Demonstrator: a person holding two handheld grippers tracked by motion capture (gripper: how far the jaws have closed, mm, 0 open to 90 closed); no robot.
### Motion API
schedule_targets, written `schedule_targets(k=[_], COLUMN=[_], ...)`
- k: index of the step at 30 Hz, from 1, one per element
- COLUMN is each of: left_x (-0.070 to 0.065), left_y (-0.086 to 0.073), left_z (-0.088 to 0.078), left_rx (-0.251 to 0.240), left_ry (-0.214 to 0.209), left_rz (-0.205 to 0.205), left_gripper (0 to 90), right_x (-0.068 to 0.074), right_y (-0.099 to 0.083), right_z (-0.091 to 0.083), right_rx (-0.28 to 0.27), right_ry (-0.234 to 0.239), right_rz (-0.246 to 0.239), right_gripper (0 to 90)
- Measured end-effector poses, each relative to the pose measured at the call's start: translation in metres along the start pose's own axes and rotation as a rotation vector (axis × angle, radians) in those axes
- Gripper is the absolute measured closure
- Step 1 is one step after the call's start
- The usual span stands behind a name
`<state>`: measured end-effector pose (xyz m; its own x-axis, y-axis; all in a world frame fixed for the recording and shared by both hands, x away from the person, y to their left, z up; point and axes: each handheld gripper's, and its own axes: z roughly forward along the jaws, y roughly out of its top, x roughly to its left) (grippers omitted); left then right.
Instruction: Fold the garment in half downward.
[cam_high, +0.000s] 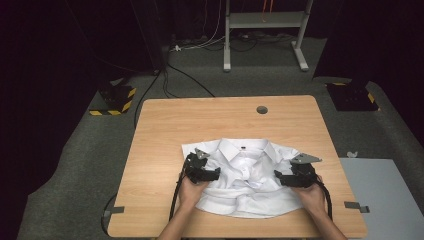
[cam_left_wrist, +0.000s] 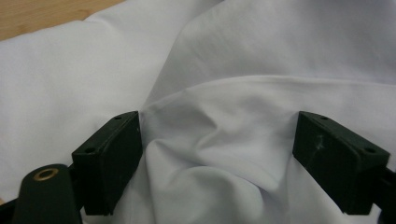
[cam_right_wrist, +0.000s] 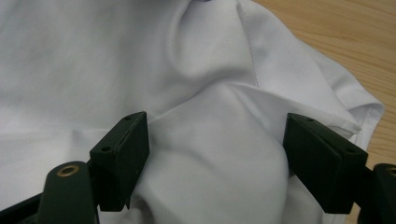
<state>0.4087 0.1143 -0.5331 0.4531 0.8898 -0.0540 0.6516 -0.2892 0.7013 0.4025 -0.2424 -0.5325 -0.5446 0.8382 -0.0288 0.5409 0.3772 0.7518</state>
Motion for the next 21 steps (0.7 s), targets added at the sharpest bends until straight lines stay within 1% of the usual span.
schedule_targets(k=[1, 5, 9, 12, 13, 15, 18, 21], left_x=[-0.003, -0.017, -0.034, -0.041, -0.043, -0.044, -0.041, -0.032], left_y=[0.001, 0.006, 0.011, 0.015, 0.018, 0.022, 0.027, 0.033], left_z=[0.001, 0.006, 0.012, 0.015, 0.016, 0.012, -0.002, -0.016], left_rx=[0.003, 0.012, 0.015, 0.026, 0.035, 0.037, -0.012, -0.063], left_ry=[-0.002, -0.01, -0.018, -0.029, -0.026, -0.026, -0.039, -0.051], left_rz=[0.008, 0.019, 0.043, 0.054, 0.06, 0.055, 0.046, 0.005], left_gripper=[15.7, 16.0, 15.9, 15.4, 15.3, 14.7, 15.2, 15.1], right_x=[-0.002, -0.013, -0.025, -0.036, -0.038, -0.039, -0.034, -0.022], right_y=[-0.001, -0.006, -0.011, -0.015, -0.015, -0.014, -0.007, 0.005], right_z=[-0.001, -0.007, -0.014, -0.019, -0.021, -0.025, -0.035, -0.044], right_rx=[0.001, 0.007, 0.014, 0.02, 0.023, 0.015, -0.033, -0.088], right_ry=[-0.007, -0.042, -0.073, -0.09, -0.094, -0.098, -0.084, -0.063], right_rz=[0.0, 0.0, 0.021, 0.046, 0.053, 0.061, 0.056, 0.031], right_gripper=[23.4, 23.2, 23.0, 22.6, 22.4, 22.3, 22.2, 22.1])
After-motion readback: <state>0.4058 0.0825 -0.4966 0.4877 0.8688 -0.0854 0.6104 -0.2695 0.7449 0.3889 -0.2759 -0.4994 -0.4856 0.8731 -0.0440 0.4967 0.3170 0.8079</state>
